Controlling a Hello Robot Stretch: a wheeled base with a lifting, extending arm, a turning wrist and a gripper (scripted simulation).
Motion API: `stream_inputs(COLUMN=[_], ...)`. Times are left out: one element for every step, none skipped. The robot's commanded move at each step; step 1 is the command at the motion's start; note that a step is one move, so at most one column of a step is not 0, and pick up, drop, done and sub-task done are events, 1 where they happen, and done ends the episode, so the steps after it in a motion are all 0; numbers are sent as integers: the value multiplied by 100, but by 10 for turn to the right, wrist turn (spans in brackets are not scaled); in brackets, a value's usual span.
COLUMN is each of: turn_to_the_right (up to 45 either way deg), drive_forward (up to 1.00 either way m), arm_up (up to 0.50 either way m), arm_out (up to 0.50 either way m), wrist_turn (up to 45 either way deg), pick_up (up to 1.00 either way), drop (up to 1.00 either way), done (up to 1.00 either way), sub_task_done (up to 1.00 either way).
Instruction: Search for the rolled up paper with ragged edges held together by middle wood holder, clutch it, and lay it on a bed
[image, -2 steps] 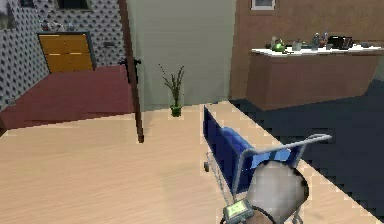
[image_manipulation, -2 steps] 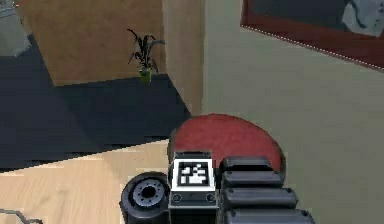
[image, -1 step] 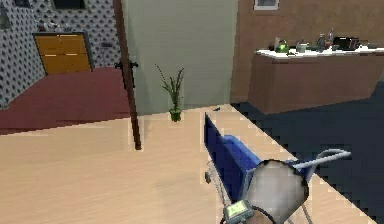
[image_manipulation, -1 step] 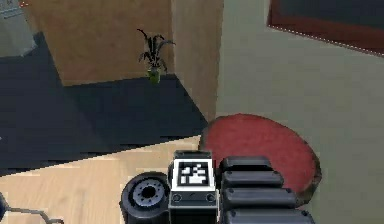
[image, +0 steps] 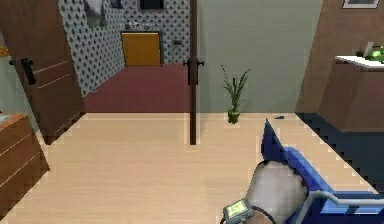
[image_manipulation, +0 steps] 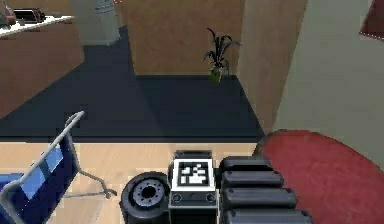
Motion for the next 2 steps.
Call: stream_inputs(turn_to_the_right=[0, -150], drive_forward=[20, 0], arm_up=[0, 0], arm_out=[0, 0], wrist_turn=[0, 0], pick_up=[0, 0], drop=[0, 0], done=[0, 0], sub_task_done=[0, 0])
